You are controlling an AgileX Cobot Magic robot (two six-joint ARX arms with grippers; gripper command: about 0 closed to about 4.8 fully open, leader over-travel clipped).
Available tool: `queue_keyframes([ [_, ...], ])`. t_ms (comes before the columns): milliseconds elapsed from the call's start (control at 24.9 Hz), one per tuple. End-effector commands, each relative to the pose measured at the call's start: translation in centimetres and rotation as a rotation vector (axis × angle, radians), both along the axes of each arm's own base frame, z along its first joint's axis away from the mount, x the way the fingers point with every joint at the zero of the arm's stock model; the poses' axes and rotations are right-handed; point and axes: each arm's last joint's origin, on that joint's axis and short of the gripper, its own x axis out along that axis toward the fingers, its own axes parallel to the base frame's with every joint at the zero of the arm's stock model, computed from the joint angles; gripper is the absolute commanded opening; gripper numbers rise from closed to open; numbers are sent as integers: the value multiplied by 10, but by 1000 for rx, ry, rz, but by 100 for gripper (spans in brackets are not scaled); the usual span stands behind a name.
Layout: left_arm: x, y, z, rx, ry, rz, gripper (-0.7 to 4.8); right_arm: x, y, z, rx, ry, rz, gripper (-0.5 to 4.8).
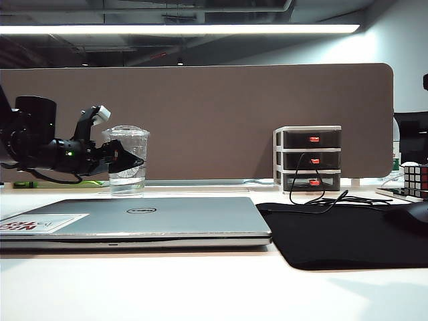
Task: Pick up the coffee cup and place it on the right side of the laptop.
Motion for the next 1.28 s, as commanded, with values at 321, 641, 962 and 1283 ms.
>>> queue_keyframes([
  [321, 11, -4, 12, -1, -53, 1, 479, 0, 0, -1, -1, -8, 3, -1],
  [641, 10, -5, 14, 2, -79, -30, 479, 0, 0, -1, -1, -6, 3, -1],
  [962, 9, -6, 14, -1, -83, -85, 456, 0, 0, -3, -1, 10, 3, -1],
  [1283, 8, -8, 18, -4, -128, -161, 404, 0, 0, -3, -1, 12, 3, -1],
])
